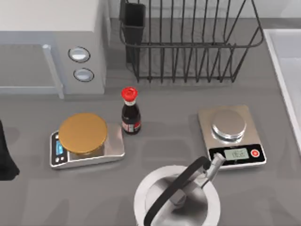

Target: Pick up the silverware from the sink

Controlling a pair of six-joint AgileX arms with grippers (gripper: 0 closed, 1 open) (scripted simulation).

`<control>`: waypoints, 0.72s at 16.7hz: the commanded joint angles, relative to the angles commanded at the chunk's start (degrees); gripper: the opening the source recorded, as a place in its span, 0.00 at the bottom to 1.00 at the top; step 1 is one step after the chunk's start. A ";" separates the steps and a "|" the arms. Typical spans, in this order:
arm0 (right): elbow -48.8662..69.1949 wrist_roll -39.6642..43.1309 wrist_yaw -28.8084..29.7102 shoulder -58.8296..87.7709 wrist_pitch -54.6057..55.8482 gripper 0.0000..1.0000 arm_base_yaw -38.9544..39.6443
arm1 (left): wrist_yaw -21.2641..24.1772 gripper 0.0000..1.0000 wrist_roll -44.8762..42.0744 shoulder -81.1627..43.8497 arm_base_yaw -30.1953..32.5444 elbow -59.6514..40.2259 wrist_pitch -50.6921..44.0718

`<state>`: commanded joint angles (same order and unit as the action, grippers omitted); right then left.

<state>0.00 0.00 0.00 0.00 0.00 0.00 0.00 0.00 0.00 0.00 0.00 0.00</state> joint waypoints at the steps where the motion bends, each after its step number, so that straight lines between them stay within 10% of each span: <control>1: 0.00 0.00 0.00 0.00 0.00 1.00 0.00 | 0.00 1.00 0.00 0.00 0.00 0.00 0.00; 12: 17.06 1.32 0.07 19.38 -10.10 1.00 -1.62 | 0.00 1.00 0.00 0.00 0.00 0.00 0.00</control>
<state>17.06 1.32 0.07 19.38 -10.10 -1.62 0.00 0.00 0.00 0.00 0.00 0.00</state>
